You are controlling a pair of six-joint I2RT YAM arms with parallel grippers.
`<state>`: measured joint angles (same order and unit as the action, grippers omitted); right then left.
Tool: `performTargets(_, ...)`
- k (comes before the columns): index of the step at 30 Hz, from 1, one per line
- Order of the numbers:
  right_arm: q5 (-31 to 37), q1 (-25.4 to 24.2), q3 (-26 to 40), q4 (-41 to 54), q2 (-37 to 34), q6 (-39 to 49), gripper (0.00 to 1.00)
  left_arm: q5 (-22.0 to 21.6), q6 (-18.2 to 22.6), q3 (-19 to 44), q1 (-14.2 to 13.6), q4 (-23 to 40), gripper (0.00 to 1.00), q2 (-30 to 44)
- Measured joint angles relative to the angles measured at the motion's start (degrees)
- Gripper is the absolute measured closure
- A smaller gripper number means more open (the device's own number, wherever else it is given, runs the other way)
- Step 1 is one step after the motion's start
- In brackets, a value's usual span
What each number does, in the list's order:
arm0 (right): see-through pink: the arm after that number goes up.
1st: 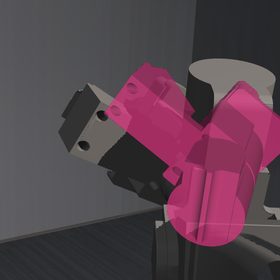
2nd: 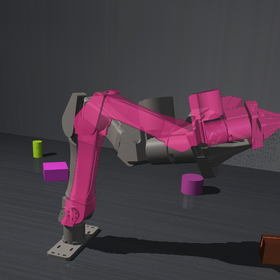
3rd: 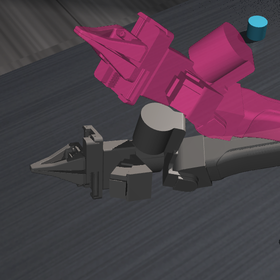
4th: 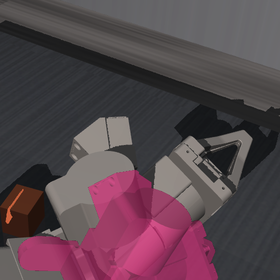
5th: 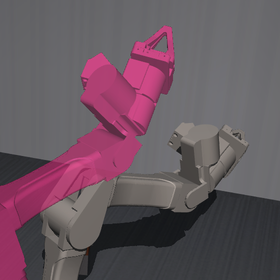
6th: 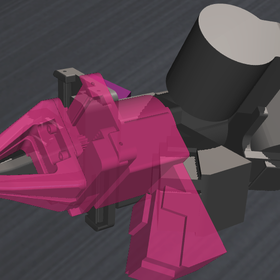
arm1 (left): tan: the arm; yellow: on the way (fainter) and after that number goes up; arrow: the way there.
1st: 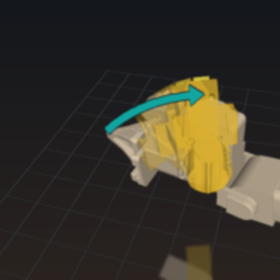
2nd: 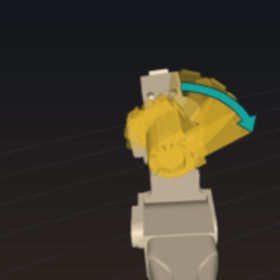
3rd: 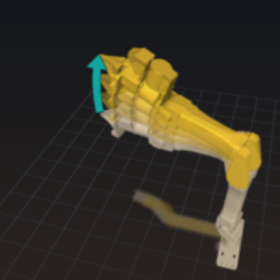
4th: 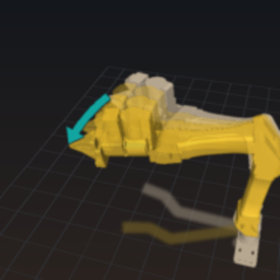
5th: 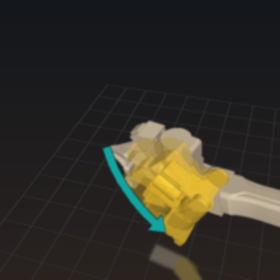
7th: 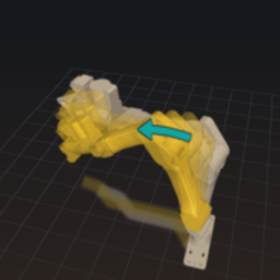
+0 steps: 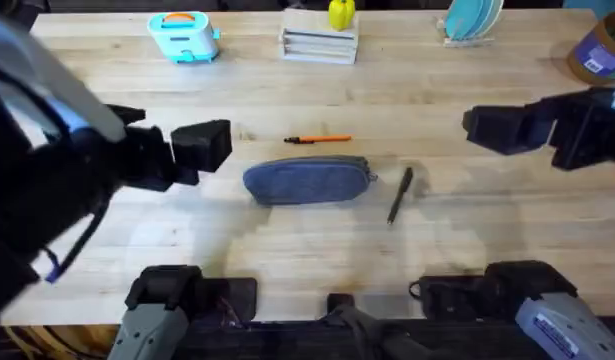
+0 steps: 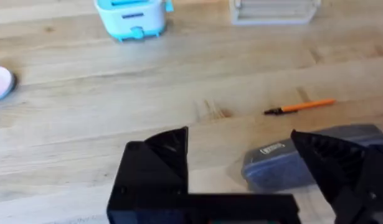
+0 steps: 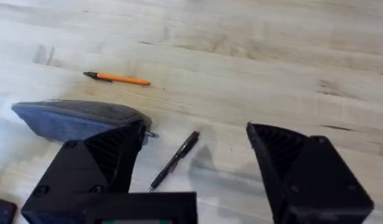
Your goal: Unzip the bag, pick up the pens from the table one at a time and place them inside, then zip the bag closed.
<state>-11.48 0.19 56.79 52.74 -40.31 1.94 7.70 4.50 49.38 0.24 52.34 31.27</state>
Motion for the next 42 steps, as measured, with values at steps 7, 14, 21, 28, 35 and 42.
performTargets(7,-0.18,0.00,5.01,1.76,-5.07,-0.01,0.006,1.78,3.37,10.63,0.00,8.07,0.007,14.59)
performTargets(14,-0.18,0.00,5.10,1.52,-5.06,-0.01,0.007,11.00,21.41,11.54,-0.01,15.62,0.007,16.94)
performTargets(21,-0.18,0.00,5.10,1.01,-5.08,-0.01,0.006,10.40,33.81,11.55,0.00,16.28,0.008,16.94)
performTargets(28,-0.18,0.00,5.10,-0.37,-5.07,0.03,0.007,11.16,42.69,11.26,0.01,17.79,0.007,16.94)
performTargets(35,-0.18,0.00,5.10,-1.12,-5.08,0.47,0.005,15.85,58.20,4.11,0.00,15.09,0.007,18.95)
performTargets(42,-0.18,0.00,5.10,-1.30,-5.08,1.54,0.005,18.43,64.27,3.59,0.01,12.65,0.008,26.28)
